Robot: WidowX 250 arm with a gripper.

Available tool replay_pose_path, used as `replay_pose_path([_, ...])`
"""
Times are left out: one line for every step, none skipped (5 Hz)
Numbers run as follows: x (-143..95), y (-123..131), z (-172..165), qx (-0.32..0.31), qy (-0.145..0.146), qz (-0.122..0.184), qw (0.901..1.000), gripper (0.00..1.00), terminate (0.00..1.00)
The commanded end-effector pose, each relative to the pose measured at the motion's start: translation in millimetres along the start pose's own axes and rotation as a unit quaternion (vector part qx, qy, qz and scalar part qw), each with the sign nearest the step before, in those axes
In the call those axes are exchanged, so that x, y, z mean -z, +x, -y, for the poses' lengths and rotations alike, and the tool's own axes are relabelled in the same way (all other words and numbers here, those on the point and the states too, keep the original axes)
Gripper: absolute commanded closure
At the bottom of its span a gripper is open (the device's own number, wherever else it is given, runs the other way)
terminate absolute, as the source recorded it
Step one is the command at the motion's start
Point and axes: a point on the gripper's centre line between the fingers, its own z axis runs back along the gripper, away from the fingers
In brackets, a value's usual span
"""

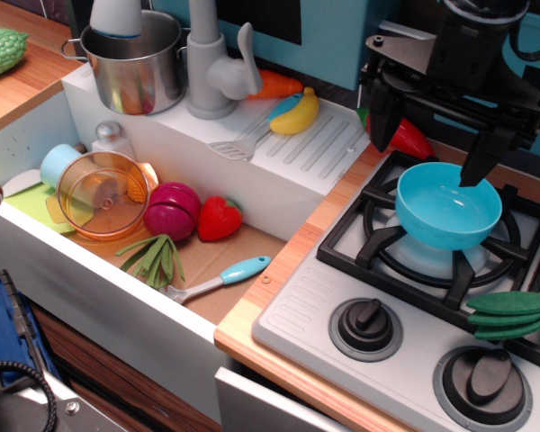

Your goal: Lift bowl

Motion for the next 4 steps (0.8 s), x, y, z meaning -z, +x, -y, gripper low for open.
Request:
replay_pose_path([0,0,0,0.000,0.000,0.000,1.0000,0.00,0.00])
replay_pose_path([10,-2,1,-0.094,0.023,-0.013,0.9952,0.00,0.00])
replay_pose_path([22,-1,3,-0.141,0.031,-0.008,0.9895,0.00,0.00])
replay_pose_path([29,12,-5,-0.180,0.003,-0.013,0.9835,0.00,0.00])
